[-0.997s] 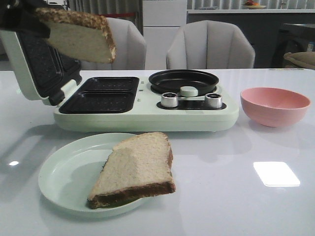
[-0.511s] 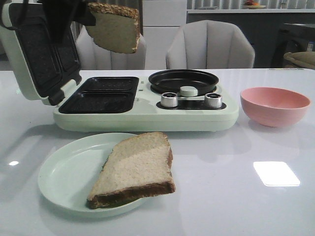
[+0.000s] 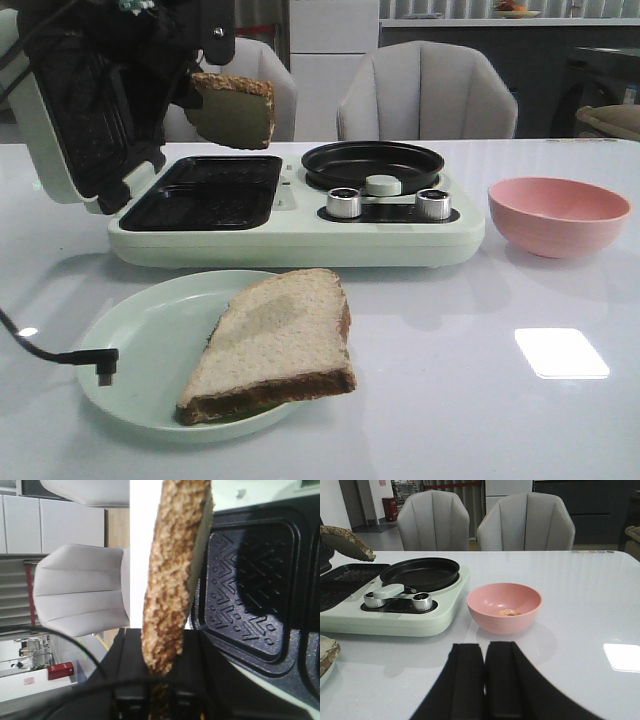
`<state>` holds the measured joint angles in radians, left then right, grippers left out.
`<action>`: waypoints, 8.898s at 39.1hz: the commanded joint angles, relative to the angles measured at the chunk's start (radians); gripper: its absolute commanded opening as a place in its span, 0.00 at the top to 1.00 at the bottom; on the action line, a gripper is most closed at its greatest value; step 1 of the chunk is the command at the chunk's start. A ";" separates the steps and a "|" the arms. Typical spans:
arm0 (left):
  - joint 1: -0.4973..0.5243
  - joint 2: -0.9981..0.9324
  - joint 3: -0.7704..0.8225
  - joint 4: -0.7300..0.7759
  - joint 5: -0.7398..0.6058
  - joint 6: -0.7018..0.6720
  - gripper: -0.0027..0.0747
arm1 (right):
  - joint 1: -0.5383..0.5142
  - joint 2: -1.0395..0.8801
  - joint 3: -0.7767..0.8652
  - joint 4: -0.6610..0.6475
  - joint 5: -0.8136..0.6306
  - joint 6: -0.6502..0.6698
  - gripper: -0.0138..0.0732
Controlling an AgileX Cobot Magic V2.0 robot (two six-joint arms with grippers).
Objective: Make breakfast with bread and shrimp
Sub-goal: 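Lift the bread slice with the left gripper over the sandwich maker plate, then lower the slice onto the waffle plate and open the left gripper, then withdraw the left gripper upward away from the sandwich maker, then reach the right gripper down to the remaining bread slice on the plate, then grasp the bread slice with the right gripper and lift it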
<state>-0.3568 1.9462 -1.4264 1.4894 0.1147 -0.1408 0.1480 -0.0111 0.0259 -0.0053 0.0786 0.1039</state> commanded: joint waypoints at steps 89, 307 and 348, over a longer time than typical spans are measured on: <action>-0.013 -0.062 0.123 -0.110 0.000 -0.224 0.20 | -0.006 -0.021 -0.016 -0.011 -0.087 -0.003 0.67; -0.064 -1.966 1.114 -1.119 0.157 -0.225 0.21 | 0.188 1.870 -1.034 1.478 0.595 -0.957 0.33; -0.064 -1.966 1.114 -1.119 0.157 -0.225 0.21 | 0.130 1.823 -1.034 1.702 0.805 -1.195 0.64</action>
<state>-0.4121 -0.0047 -0.2868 0.3718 0.3508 -0.3534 0.2885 1.8889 -0.9854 1.6238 0.7847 -1.0503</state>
